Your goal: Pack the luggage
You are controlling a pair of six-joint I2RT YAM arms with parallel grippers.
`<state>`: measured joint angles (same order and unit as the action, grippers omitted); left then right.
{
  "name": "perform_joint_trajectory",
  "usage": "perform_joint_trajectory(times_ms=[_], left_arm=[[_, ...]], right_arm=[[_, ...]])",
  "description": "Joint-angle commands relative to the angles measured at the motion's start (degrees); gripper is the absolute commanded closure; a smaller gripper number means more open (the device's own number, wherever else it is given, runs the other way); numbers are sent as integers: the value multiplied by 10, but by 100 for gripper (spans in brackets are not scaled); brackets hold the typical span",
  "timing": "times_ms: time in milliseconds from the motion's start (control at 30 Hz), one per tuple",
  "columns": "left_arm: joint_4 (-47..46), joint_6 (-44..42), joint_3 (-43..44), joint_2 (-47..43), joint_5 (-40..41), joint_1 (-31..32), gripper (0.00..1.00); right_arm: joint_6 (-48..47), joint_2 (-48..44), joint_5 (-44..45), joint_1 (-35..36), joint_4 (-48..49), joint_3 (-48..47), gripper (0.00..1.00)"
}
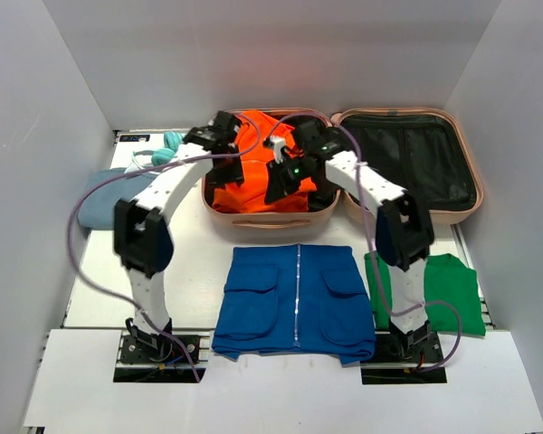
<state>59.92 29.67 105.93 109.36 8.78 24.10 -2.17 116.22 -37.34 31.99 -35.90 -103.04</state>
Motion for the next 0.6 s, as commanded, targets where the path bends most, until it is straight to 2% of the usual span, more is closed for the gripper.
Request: perform_joint_trajectory(times_ms=[0, 100, 200, 267, 367, 433, 467, 567], left_arm=[[-9, -13, 7, 58, -55, 2, 49], [-16, -19, 0, 88, -56, 2, 52], [-25, -20, -30, 104, -36, 2, 53], [-24, -19, -41, 113, -32, 1, 53], [-4, -17, -34, 127, -34, 0, 55], [8, -22, -15, 118, -39, 1, 55], [18, -28, -4, 113, -39, 1, 53], [6, -48, 10, 57, -41, 1, 16]], right_arm=[[17, 50, -47, -8, 11, 11, 79], [13, 89, 36, -10, 2, 14, 82], [9, 105, 80, -13, 16, 36, 86], [13, 107, 132, -13, 35, 59, 86], [9, 106, 162, -16, 28, 50, 86], [-4, 84, 162, -16, 15, 37, 81], [-12, 77, 165, -16, 12, 31, 77], [-20, 31, 177, -14, -19, -11, 64]])
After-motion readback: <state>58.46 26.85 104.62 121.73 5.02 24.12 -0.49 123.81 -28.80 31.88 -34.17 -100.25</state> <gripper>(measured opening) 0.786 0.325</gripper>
